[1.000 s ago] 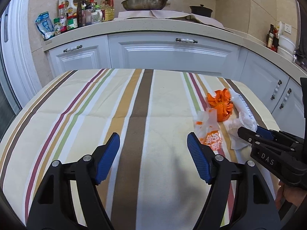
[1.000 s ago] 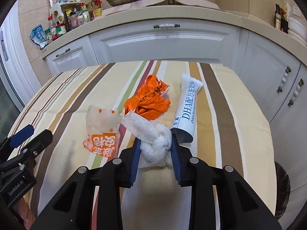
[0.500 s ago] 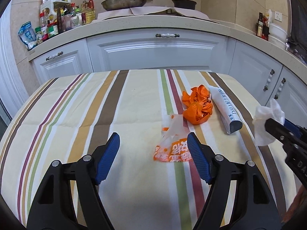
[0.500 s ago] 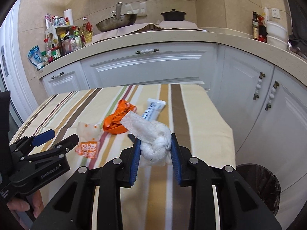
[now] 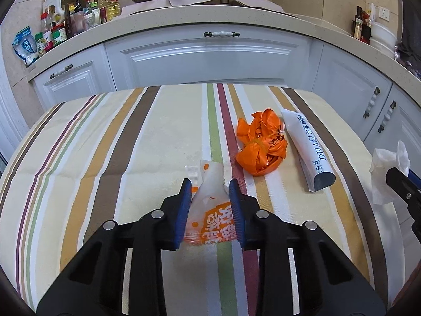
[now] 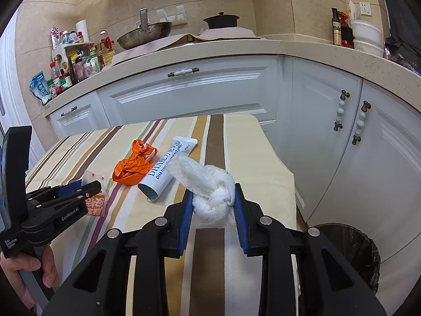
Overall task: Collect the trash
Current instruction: 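Grasp the white tissue bundle with the right tool while the left tool grasps the orange-printed clear bag, then carry both items over the black bin and open both tools to drop them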
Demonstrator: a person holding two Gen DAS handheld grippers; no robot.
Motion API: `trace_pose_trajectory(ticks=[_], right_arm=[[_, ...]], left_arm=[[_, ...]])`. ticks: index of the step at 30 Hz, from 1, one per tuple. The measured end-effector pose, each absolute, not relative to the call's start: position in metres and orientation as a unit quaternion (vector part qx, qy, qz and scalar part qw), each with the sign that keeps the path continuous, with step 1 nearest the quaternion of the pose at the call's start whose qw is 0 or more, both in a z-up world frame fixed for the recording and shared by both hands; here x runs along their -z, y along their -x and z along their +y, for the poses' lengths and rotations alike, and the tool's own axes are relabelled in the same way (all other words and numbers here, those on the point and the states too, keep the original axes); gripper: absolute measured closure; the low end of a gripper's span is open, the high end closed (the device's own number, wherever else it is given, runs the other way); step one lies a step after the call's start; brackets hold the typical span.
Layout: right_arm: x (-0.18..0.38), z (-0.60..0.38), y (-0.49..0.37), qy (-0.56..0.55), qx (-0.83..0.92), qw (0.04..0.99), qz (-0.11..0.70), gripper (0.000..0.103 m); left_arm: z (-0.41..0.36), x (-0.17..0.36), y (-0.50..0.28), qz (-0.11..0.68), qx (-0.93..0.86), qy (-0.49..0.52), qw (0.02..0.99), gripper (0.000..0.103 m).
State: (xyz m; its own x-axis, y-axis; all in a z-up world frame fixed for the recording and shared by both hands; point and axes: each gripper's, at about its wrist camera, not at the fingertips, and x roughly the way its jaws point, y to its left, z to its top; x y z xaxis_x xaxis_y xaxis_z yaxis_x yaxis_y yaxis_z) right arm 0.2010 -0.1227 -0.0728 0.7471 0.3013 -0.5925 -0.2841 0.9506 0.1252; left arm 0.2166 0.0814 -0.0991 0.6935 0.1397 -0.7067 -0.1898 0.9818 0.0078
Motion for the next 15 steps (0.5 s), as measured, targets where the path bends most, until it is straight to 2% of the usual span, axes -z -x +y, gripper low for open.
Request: trace_pose_trajectory(ticks=[6, 15], right_arm=[[0.072, -0.124, -0.201, -0.014, -0.156, 0.935, 0.317, 0.072], [0.068, -0.128, -0.190, -0.016, -0.150, 0.940, 0.308, 0.072]], left_arm=[[0.082, 0.098, -0.213, 0.375, -0.088, 0.031, 0.922, 0.089], [0.083, 0.089, -0.195, 0.364, -0.089, 0.024, 0.927, 0.091]])
